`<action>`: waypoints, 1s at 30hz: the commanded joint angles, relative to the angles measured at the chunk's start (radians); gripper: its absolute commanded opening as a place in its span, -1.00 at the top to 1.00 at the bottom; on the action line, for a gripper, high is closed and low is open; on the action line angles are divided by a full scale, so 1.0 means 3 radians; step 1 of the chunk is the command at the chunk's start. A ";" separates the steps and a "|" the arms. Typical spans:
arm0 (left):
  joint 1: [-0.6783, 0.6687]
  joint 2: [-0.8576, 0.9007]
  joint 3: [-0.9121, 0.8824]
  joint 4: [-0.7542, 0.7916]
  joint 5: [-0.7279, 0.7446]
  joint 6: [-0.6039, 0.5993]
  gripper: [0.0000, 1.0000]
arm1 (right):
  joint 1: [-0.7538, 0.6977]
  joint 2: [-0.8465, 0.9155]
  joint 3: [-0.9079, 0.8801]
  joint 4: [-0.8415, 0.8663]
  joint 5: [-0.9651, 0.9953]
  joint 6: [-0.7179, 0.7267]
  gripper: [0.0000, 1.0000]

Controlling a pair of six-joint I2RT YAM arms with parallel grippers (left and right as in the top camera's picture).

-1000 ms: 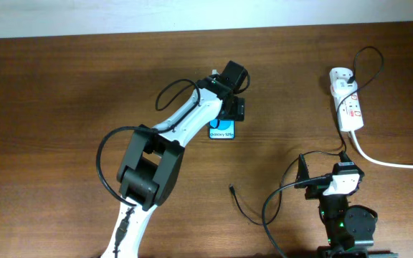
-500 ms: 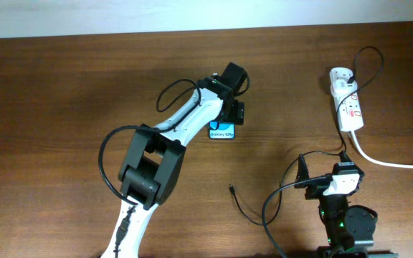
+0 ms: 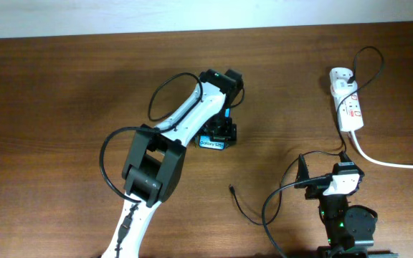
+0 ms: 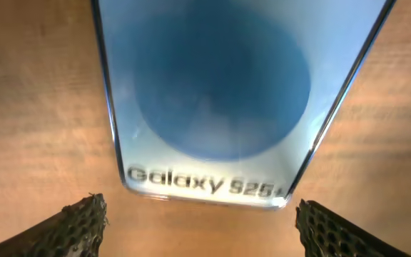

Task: Plug charger to phone and switch on socket
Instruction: 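Lower the left gripper and close it on the phone's sides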

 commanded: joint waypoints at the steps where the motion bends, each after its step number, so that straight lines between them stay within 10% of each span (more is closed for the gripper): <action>1: -0.0010 0.0025 0.0045 -0.0169 0.0097 -0.0025 -0.98 | -0.0006 -0.0022 -0.0018 -0.0022 0.0018 0.0024 -0.97; 13: 0.0000 0.0025 0.0511 -0.0004 -0.0340 0.0360 -0.98 | -0.0006 -0.0022 -0.0018 -0.0020 0.0018 0.0024 -0.97; 20: 0.0061 0.0070 0.0614 0.1134 -0.0455 0.0360 -0.98 | -0.0006 -0.0022 -0.0018 -0.0020 0.0018 0.0024 -0.97; 30: 0.0104 0.0347 0.0609 0.0776 -0.0389 0.0797 -0.98 | -0.0006 -0.0022 -0.0018 -0.0020 0.0018 0.0024 -0.97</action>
